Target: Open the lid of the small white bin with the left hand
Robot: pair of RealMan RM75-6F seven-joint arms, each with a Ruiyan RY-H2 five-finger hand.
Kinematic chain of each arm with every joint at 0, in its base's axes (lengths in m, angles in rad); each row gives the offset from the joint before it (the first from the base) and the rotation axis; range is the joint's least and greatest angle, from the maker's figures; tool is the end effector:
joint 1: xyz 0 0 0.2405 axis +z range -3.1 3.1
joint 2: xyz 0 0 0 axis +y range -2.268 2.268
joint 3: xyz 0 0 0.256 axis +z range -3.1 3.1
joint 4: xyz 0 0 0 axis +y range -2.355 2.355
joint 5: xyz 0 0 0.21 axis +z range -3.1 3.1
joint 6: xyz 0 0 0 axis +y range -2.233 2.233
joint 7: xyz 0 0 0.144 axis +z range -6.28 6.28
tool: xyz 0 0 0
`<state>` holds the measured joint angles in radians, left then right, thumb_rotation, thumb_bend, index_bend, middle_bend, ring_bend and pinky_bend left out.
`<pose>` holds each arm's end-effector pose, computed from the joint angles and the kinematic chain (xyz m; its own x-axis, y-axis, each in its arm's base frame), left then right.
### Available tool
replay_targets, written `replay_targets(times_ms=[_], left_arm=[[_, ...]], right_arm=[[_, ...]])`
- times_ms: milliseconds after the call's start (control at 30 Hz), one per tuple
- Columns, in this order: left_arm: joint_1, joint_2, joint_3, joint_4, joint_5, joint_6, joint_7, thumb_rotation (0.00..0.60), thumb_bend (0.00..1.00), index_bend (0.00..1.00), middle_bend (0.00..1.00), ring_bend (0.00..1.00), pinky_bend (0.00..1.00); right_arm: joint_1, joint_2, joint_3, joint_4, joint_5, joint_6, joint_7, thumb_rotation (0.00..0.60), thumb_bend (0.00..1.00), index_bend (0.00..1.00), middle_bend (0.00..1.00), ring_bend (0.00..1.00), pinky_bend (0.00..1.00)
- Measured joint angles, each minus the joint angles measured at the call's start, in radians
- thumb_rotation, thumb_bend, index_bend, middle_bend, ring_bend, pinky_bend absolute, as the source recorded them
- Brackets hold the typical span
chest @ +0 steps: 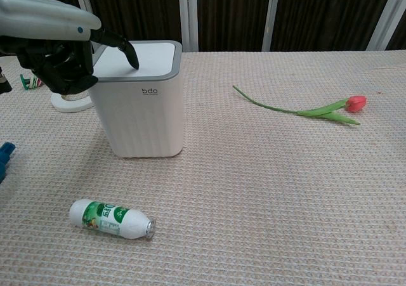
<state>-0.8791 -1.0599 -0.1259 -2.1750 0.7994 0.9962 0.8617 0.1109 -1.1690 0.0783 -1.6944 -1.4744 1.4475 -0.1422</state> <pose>-0.0809 0.2886 0.0823 0.7238 0.2218 0.6534 0.6535 -0.5242 -0.5460 -0.2872 -0.1926 0.1363 0.4010 -0.0126 0.9160 -0.9160 -0.0224 0.4006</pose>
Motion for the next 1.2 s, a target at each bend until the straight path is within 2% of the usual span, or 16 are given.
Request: replay_targets(times_ms=[500,633,767,867,900,967,1033,1100,1200], left_arm=[[-0.035,-0.005,0.054,-0.006,-0.028,0.025,0.017,0.600,0.76,0.21,0.88,0.72,0.72],[-0.034,-0.005,0.046,-0.012,-0.004,0.047,0.001,0.600,0.69,0.22,0.86,0.72,0.72],[-0.013,0.001,0.026,-0.039,0.074,0.096,-0.046,0.600,0.53,0.22,0.80,0.68,0.70],[0.023,0.022,0.016,-0.078,0.162,0.162,-0.083,0.600,0.42,0.21,0.69,0.59,0.67],[0.038,0.030,0.015,-0.090,0.190,0.187,-0.090,0.600,0.39,0.21,0.61,0.53,0.63],[0.080,0.049,0.019,-0.116,0.251,0.252,-0.101,0.600,0.35,0.20,0.46,0.42,0.54],[0.133,0.065,0.037,-0.137,0.304,0.321,-0.101,0.600,0.32,0.19,0.38,0.32,0.44],[0.184,0.075,0.061,-0.145,0.343,0.377,-0.094,0.600,0.30,0.18,0.32,0.25,0.35],[0.268,0.079,0.113,-0.138,0.389,0.456,-0.088,0.600,0.25,0.17,0.26,0.20,0.28]], right_arm=[[0.000,0.007,-0.002,-0.001,-0.009,0.003,0.021,0.600,0.27,0.11,0.02,0.00,0.00],[0.001,0.005,-0.003,0.000,-0.009,0.003,0.018,0.600,0.27,0.11,0.02,0.00,0.00],[0.002,0.003,-0.004,0.001,-0.010,0.001,0.016,0.600,0.27,0.11,0.02,0.00,0.00],[0.003,0.003,-0.005,0.001,-0.012,-0.001,0.015,0.600,0.27,0.11,0.02,0.00,0.00],[0.003,0.003,-0.006,0.001,-0.012,-0.001,0.015,0.600,0.27,0.11,0.02,0.00,0.00],[0.003,0.003,-0.007,0.000,-0.013,-0.001,0.014,0.600,0.27,0.11,0.02,0.00,0.00],[0.002,0.003,-0.007,-0.001,-0.014,0.000,0.014,0.600,0.27,0.11,0.02,0.00,0.00],[0.002,0.003,-0.008,-0.001,-0.014,0.001,0.013,0.600,0.27,0.11,0.02,0.00,0.00],[0.001,0.003,-0.009,-0.004,-0.016,0.003,0.010,0.600,0.27,0.11,0.02,0.00,0.00]])
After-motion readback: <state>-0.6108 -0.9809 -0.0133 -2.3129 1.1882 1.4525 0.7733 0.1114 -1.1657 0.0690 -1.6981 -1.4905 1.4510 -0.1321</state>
